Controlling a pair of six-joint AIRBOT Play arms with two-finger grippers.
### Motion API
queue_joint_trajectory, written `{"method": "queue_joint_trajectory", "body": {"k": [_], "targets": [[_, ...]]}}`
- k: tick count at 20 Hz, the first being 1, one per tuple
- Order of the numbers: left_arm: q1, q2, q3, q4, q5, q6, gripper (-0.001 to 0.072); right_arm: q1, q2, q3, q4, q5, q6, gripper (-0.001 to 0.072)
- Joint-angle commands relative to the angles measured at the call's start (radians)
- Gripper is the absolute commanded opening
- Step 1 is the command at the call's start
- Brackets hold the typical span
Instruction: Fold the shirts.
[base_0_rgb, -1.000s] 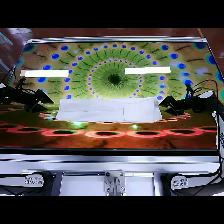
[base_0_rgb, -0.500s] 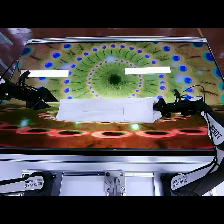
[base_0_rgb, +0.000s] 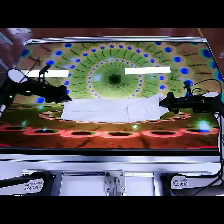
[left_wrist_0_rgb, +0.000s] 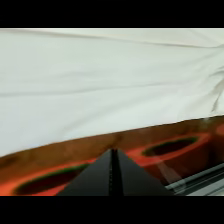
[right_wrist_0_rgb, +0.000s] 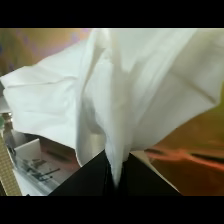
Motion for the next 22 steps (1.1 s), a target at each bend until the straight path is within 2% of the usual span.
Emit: {"method": "queue_joint_trajectory", "body": {"k": [1,8,13,15,18,22], "targets": [[-0.177,-0.052,0.0,-0.092,0.227,0.002,0.0039,-0.013,0.142,0.001,0.004,0.093,0.044,0.006],[-0.501,-0.242,0.001,-0.296,0.495,0.006,0.0039,-0.013,0.354,0.001,-0.033,0.233,0.151,0.006],[-0.655,-0.32,0.001,-0.341,0.546,0.005,0.0039,-0.013,0.459,0.001,-0.037,0.253,0.211,0.006],[-0.689,-0.353,0.001,-0.446,0.538,0.006,0.0039,-0.013,0.485,0.001,-0.037,0.254,0.227,0.006],[-0.704,-0.397,0.024,-0.602,0.607,0.038,0.0038,-0.013,0.501,0.001,-0.035,0.279,0.256,0.006],[-0.671,-0.423,0.061,-0.624,0.588,0.057,0.0037,-0.012,0.509,0.001,-0.03,0.299,0.269,0.006]]}}
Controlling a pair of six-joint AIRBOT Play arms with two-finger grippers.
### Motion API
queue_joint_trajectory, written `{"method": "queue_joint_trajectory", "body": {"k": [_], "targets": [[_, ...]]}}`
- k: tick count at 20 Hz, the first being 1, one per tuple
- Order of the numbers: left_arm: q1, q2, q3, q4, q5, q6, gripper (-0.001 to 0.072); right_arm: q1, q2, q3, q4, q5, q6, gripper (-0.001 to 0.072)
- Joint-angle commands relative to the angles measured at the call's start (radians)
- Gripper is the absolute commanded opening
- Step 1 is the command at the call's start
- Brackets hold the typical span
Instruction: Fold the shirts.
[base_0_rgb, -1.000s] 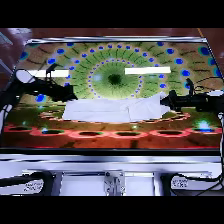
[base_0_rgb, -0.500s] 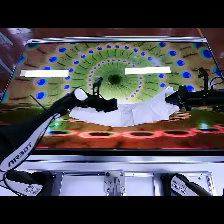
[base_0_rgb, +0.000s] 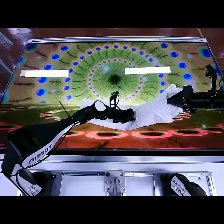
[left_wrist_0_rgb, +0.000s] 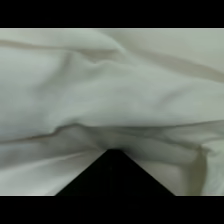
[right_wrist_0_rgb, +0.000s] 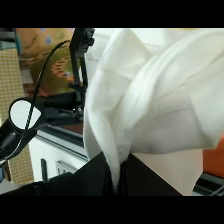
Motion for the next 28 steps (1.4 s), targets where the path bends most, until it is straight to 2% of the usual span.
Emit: {"method": "queue_joint_trajectory", "body": {"k": [1,3,7,13,17,20,21,23,24,26,28], "targets": [[0.033,0.001,0.018,-0.058,0.005,0.053,0.0037,0.008,0.011,0.001,0.003,0.01,0.019,0.006],[0.099,0.06,0.018,-0.025,-0.027,0.124,0.0036,0.051,0.011,0.001,0.0,-0.022,0.021,0.006],[0.309,0.245,0.018,0.221,-0.149,0.128,0.0036,0.25,0.004,0.001,-0.001,-0.166,0.02,0.006],[0.682,0.544,0.018,0.25,-0.286,0.129,0.0037,0.579,-0.185,0.001,0.023,-0.458,0.001,0.006],[0.825,0.686,0.018,0.25,-0.389,0.13,0.0037,0.78,-0.405,0.001,0.194,-0.656,-0.095,0.006],[0.845,0.751,0.018,0.271,-0.482,0.133,0.0037,0.867,-0.56,0.023,0.385,-0.776,-0.181,0.0061],[0.838,0.762,0.018,0.282,-0.507,0.133,0.0037,0.885,-0.612,0.055,0.455,-0.779,-0.217,0.0098],[0.825,0.766,0.018,0.291,-0.537,0.133,0.0037,0.909,-0.695,0.137,0.605,-0.779,-0.261,0.0504],[0.816,0.764,0.017,0.291,-0.539,0.133,0.0037,0.913,-0.725,0.181,0.686,-0.779,-0.285,0.0534],[0.8,0.762,0.011,0.292,-0.537,0.133,0.0037,0.908,-0.744,0.242,0.798,-0.78,-0.343,0.0535],[0.793,0.762,-0.002,0.295,-0.538,0.133,0.0037,0.877,-0.734,0.281,0.788,-0.725,-0.348,0.0534]]}}
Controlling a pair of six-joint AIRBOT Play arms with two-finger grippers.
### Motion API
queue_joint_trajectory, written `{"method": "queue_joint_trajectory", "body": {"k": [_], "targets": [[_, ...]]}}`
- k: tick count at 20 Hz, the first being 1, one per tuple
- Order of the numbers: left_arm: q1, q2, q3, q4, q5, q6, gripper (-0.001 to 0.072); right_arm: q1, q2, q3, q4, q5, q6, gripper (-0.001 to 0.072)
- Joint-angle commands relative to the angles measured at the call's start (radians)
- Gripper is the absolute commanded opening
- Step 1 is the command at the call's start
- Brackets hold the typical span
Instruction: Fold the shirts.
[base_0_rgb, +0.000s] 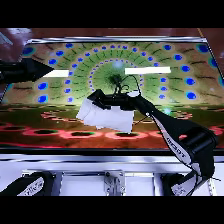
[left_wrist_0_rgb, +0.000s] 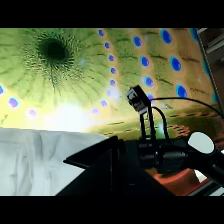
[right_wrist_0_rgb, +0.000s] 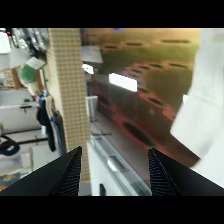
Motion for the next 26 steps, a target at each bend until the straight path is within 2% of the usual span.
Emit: {"method": "queue_joint_trajectory", "body": {"k": [1,3,5,9,10,11,14,19,23,25,26], "targets": [[-0.011,0.006,-0.019,0.008,-0.019,-0.001,0.0037,-0.035,-0.02,0.075,0.099,0.086,-0.057,0.0533],[-0.011,0.006,-0.036,0.009,-0.019,0.0,0.0037,-0.11,0.005,0.075,-0.013,0.245,-0.042,0.0533],[-0.01,0.006,-0.049,0.013,-0.019,0.0,0.0037,-0.206,0.038,0.075,-0.267,0.425,0.068,0.0532],[-0.011,0.006,-0.049,0.1,-0.021,-0.003,0.0037,-0.395,0.132,0.075,-1.06,0.673,0.337,0.0535],[-0.011,0.005,-0.049,0.131,-0.021,-0.005,0.0037,-0.435,0.144,0.072,-1.195,0.708,0.38,0.0612],[-0.011,0.003,-0.049,0.167,-0.022,-0.005,0.0037,-0.473,0.146,0.061,-1.242,0.726,0.399,0.0666],[-0.011,-0.026,-0.068,0.243,-0.035,-0.005,0.0038,-0.553,0.145,-0.047,-1.111,0.656,0.376,0.0667],[-0.024,-0.137,-0.089,0.248,-0.142,-0.023,0.0037,-0.53,0.119,-0.238,-0.813,0.406,0.251,0.0667],[-0.038,-0.139,-0.088,0.246,-0.097,-0.023,0.0037,-0.468,0.019,-0.24,-0.585,0.37,0.133,0.0667],[-0.04,-0.139,-0.088,0.246,-0.1,-0.023,0.0037,-0.434,-0.005,-0.239,-0.525,0.356,0.115,0.0665],[-0.04,-0.139,-0.088,0.241,-0.099,-0.023,0.0037,-0.418,-0.007,-0.239,-0.526,0.34,0.116,0.0593]]}}
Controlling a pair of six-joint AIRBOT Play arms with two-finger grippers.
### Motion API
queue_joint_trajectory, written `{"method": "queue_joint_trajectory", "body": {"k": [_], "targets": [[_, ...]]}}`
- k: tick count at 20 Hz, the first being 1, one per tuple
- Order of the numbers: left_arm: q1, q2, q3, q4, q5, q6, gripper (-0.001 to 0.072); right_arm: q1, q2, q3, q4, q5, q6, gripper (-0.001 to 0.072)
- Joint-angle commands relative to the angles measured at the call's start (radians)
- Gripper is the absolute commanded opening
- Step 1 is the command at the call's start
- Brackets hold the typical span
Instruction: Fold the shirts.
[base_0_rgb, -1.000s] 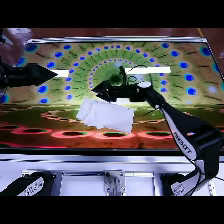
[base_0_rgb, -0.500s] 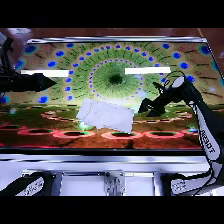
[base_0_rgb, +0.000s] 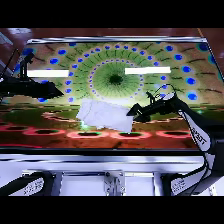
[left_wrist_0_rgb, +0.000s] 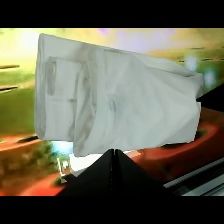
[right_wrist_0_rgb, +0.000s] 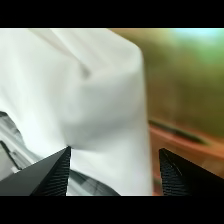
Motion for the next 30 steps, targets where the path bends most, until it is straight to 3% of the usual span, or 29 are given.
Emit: {"method": "queue_joint_trajectory", "body": {"k": [1,3,6,7,11,15,18,23,30], "targets": [[-0.003,-0.005,-0.001,-0.007,0.003,0.0,0.0037,0.047,-0.033,-0.006,0.116,-0.045,-0.051,0.0434],[-0.003,-0.005,-0.001,-0.015,0.004,0.0,0.0037,0.05,-0.032,0.031,0.116,0.0,-0.071,0.0054],[-0.01,-0.005,-0.001,-0.018,0.006,0.0,0.0037,0.01,0.031,0.188,0.094,0.1,-0.148,0.006],[-0.016,-0.005,-0.001,-0.017,0.01,0.001,0.0037,-0.01,0.071,0.249,0.059,0.098,-0.121,0.006],[-0.048,-0.005,-0.001,-0.017,0.045,0.004,0.0037,-0.156,0.201,0.498,-0.234,0.138,0.168,0.006],[-0.08,-0.005,-0.001,-0.018,0.048,0.004,0.0037,-0.396,0.237,0.603,-0.383,0.338,0.205,0.006],[-0.098,-0.005,-0.001,-0.018,0.027,0.003,0.0037,-0.602,0.239,0.603,-0.473,0.443,0.205,0.0061],[-0.139,-0.005,-0.001,-0.018,-0.022,0.0,0.0037,-0.9,0.239,0.598,-0.711,0.471,0.255,0.006],[-0.248,-0.005,-0.001,-0.017,-0.013,-0.008,0.0037,-1.166,0.277,0.266,-0.74,0.451,0.219,0.006]]}}
